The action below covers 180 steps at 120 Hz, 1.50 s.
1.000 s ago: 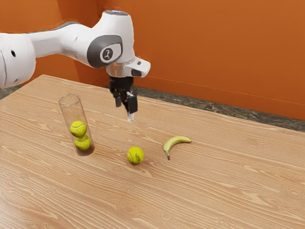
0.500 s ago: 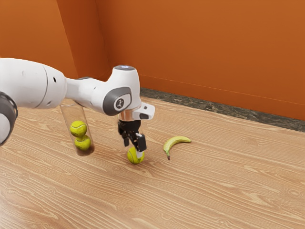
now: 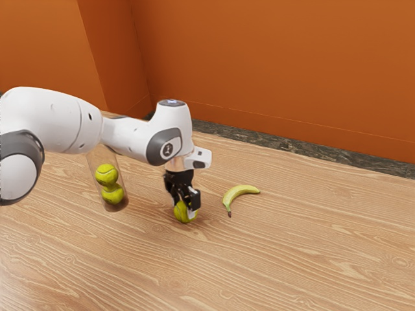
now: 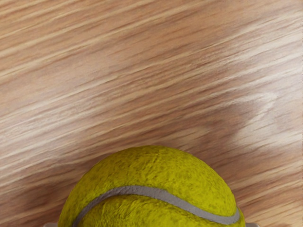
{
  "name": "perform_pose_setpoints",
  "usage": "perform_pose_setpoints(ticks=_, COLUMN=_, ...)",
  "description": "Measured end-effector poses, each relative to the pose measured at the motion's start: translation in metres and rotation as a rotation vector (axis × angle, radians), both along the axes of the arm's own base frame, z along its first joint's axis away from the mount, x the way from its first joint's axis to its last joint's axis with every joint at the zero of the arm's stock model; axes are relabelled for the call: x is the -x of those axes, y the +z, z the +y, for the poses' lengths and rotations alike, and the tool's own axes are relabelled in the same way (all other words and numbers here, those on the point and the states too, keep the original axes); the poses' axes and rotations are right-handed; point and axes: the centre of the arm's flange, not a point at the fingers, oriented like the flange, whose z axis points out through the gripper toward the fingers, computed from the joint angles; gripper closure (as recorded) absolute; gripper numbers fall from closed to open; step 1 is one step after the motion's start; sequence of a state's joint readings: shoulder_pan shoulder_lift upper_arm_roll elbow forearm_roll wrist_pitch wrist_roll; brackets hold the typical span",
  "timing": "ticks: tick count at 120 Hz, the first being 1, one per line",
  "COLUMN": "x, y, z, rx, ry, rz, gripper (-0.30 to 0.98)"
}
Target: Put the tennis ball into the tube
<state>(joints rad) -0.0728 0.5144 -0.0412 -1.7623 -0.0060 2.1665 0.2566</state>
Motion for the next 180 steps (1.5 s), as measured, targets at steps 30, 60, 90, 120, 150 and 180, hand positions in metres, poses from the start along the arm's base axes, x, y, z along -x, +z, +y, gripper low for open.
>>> perform_pose_setpoints(ticks=30, x=-0.001, y=-0.014, z=-0.001, rx=0.016, ry=0.026, rz=0.015, gripper=0.28)
perform_pose_setpoints(ticks=60, x=0.008, y=0.059, z=0.003, rx=0.006, ry=0.026, rz=-0.066, gripper=0.36)
perform_pose_setpoints(ticks=90, x=0.043, y=0.227, z=0.042, rx=-0.058, ry=0.056, rz=-0.254, gripper=0.42)
perform_pose_setpoints(ticks=120, x=0.066, y=0.286, z=0.102, rx=-0.120, ry=0.147, rz=-0.296, gripper=0.46)
perform_pose_setpoints(ticks=150, x=0.057, y=0.299, z=0.176, rx=-0.166, ry=0.256, rz=-0.284, gripper=0.48)
perform_pose_setpoints(ticks=180, x=0.057, y=0.261, z=0.233, rx=-0.179, ry=0.330, rz=-0.192, gripper=0.50)
